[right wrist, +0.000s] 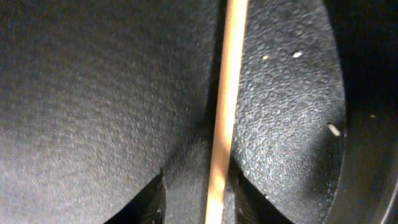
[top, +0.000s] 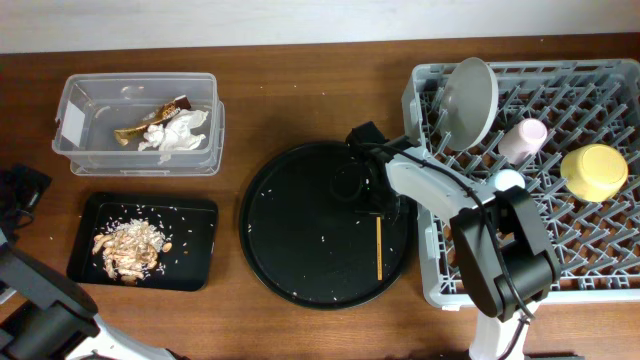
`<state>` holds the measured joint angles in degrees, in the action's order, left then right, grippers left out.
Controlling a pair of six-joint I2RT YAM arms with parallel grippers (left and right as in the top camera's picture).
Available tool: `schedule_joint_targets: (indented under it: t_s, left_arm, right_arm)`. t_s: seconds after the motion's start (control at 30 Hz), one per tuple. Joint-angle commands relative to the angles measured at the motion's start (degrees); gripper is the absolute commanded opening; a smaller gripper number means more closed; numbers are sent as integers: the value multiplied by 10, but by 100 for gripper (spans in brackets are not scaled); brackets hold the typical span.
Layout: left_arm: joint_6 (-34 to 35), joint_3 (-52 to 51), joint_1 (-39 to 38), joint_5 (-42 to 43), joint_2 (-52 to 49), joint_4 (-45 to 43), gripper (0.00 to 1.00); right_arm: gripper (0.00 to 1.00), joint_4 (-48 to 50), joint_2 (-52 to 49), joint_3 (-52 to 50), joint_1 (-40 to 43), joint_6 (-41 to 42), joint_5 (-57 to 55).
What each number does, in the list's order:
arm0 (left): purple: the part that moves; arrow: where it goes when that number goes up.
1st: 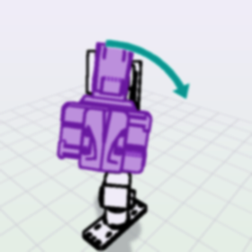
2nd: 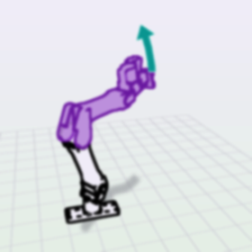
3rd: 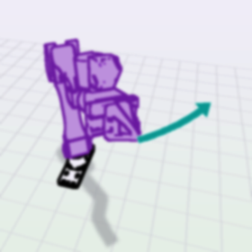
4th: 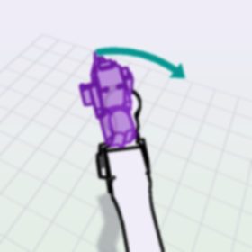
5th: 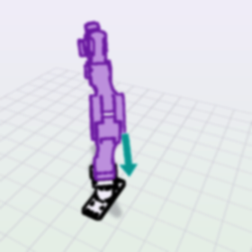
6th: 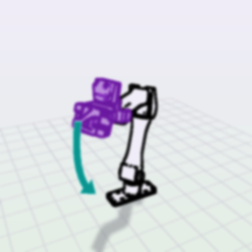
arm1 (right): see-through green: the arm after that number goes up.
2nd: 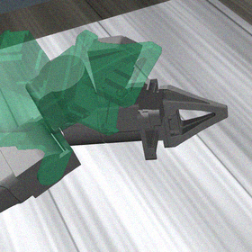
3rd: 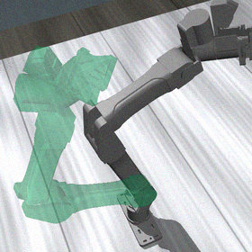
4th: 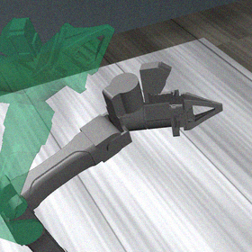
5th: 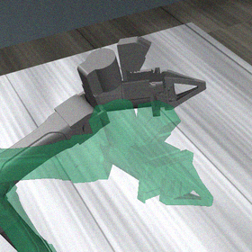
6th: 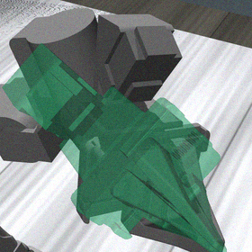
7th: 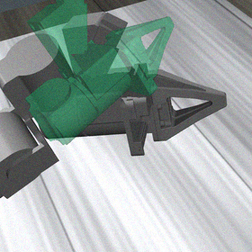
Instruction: Sort waste into correct bins and load items into the dishwasher rack
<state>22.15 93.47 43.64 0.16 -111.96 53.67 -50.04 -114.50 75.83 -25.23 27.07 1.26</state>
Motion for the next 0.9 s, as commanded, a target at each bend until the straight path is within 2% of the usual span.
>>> schedule_joint_targets:
  t_s: [0.0,0.03,0.07,0.17,0.2,0.27,0.3,0.37,0.47,0.57,0.6,0.67,0.7,0.73,0.77,0.87]
  left_arm:
    - [3,1,0,0,15,0,99]
    - [3,1,0,0,15,0,99]
    - [3,1,0,0,15,0,99]
    - [3,1,0,0,15,0,99]
    - [3,1,0,0,15,0,99]
    - [3,1,0,0,15,0,99]
    - [3,1,0,0,15,0,99]
    - [3,1,0,0,15,0,99]
    - [3,1,0,0,15,0,99]
    - [3,1,0,0,15,0,99]
    - [3,1,0,0,15,0,99]
    - [3,1,0,0,15,0,99]
    - [3,1,0,0,15,0,99]
    - [3,1,0,0,15,0,99]
    - [3,1,0,0,15,0,99]
    - [3,1,0,0,15,0,99]
  right_arm:
    - [22,-1,-3,-16,1,16,-5]
    - [10,-19,-3,-7,2,15,-4]
    - [4,-56,-2,26,2,15,-5]
    - [4,-195,-2,183,26,-16,-9]
    - [4,-260,-2,271,54,-43,-9]
    - [4,-357,-2,451,133,-139,-9]
    - [4,-369,-2,499,172,-181,-4]
    - [4,-363,-2,516,236,-257,21]
    - [4,-299,-3,477,267,-265,59]
    - [5,-221,-3,390,267,-262,75]
    - [10,-183,-4,335,267,-262,90]
    - [44,-159,-4,297,267,-262,98]
    - [55,-161,-3,297,267,-262,100]
    - [86,-168,-2,298,267,-262,109]
    - [98,-183,-1,299,267,-262,124]
    - [97,-251,64,308,267,-236,138]
